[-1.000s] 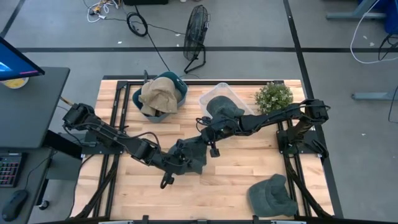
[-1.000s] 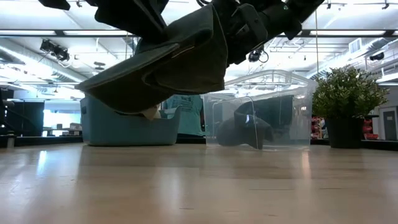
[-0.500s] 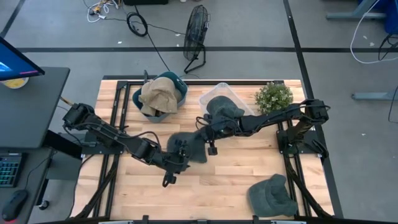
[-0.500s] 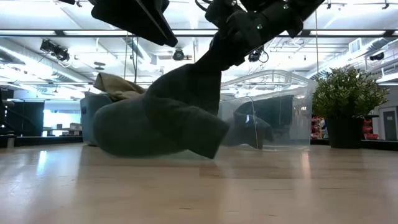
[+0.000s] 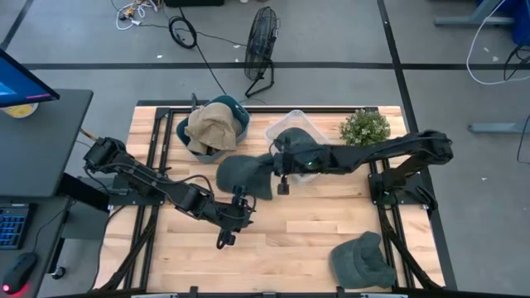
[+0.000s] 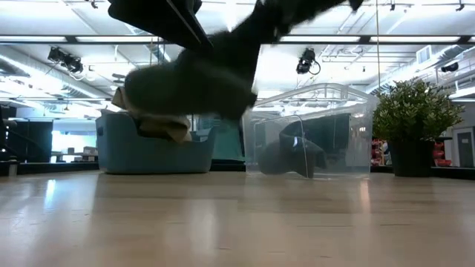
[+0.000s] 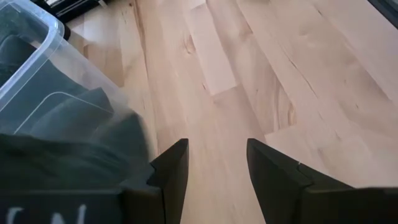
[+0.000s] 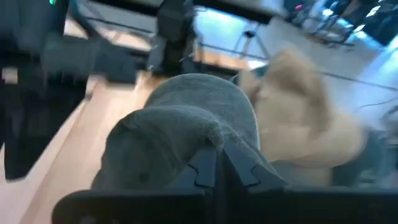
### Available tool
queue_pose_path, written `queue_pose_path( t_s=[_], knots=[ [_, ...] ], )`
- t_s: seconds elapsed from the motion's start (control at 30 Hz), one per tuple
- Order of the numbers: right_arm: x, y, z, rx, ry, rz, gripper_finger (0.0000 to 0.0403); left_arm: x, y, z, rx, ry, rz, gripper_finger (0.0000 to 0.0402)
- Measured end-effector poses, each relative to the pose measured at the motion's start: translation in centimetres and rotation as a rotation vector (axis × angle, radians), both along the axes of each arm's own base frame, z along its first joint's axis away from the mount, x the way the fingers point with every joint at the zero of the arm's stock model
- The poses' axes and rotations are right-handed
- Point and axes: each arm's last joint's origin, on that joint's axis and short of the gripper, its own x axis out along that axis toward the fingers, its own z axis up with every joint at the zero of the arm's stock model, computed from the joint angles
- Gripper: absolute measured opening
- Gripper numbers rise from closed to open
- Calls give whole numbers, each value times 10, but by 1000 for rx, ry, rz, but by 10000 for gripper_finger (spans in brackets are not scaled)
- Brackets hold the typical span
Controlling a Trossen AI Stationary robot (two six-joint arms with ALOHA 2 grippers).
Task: Pick & Place hat
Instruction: Put the top blue cap into the transparent bin
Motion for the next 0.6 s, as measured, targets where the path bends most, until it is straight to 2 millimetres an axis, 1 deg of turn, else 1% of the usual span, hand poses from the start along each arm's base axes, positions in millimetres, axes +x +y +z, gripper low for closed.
queue_pose_path(
  t_s=[0.07, 0.2, 0.27, 0.33, 0.4, 0.47, 0.53, 0.6],
  knots=[
    [-9, -1, 24, -53, 5, -38, 8, 0, 0, 0, -5, 0, 4, 167],
    [-34, -3, 70, -164, 52, -156, 8, 0, 0, 0, -5, 0, 4, 167],
    [-49, -6, 90, -204, 65, -235, 8, 0, 0, 0, -5, 0, 4, 167],
    [-65, -10, 106, -218, 63, -327, 8, 0, 0, 0, -4, 1, 3, 167],
    [-81, -14, 114, -198, 65, -432, 8, 0, 0, 0, -4, 0, 3, 167],
    [-95, -19, 115, -142, 75, -521, 8, 0, 0, 0, -4, 1, 3, 167],
    [-106, -23, 111, -80, 119, -585, 8, 0, 0, 0, -4, 0, 4, 167],
    [-112, -26, 104, -34, 174, -642, 8, 0, 0, 0, -4, 1, 4, 167]
  ],
)
